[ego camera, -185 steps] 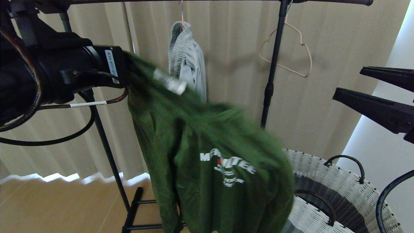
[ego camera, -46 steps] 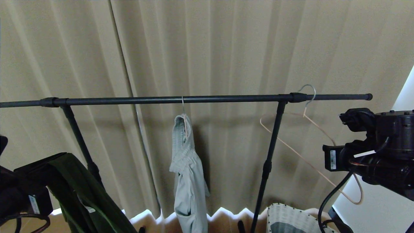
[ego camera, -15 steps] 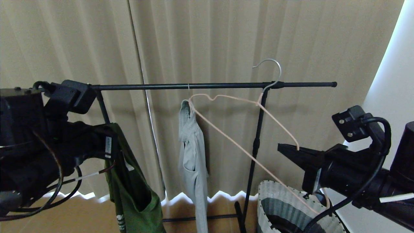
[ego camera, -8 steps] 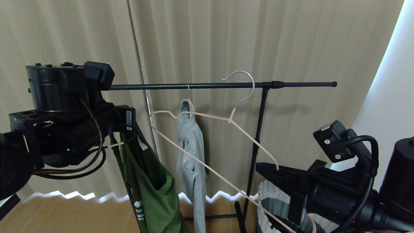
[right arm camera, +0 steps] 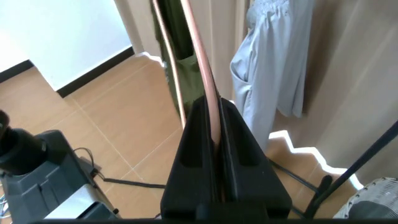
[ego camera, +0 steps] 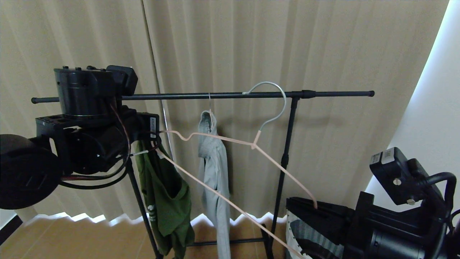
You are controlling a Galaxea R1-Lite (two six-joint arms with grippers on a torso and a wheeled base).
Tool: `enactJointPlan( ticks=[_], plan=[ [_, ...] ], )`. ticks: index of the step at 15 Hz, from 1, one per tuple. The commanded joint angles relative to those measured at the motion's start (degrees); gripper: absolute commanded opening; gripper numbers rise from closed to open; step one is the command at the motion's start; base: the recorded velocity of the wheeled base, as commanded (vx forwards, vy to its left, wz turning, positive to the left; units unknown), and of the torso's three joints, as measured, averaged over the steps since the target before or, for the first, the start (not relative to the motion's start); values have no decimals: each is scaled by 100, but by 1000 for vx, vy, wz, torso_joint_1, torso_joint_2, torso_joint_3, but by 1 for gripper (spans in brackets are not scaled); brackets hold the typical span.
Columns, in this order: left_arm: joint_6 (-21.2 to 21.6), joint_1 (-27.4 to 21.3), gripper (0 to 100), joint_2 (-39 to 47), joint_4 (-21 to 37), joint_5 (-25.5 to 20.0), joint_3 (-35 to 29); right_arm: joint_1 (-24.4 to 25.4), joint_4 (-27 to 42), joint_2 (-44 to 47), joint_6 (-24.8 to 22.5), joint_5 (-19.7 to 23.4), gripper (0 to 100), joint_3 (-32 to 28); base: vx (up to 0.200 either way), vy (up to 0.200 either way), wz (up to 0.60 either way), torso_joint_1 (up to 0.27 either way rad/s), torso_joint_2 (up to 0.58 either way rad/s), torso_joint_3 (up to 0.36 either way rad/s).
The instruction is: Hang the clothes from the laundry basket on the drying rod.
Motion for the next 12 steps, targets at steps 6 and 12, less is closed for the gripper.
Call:
enactJointPlan(
  ticks=[6,12],
  plan=[
    [-12,-127,0,-22,1,-6,15,-10,-20,379,63,107,0,-198,0,0,0,0,0,0],
    [-12,-206,0,-189,18,2,103,-352,-802,1047,37,98,0,-321,0,0,0,0,0,0]
  ],
)
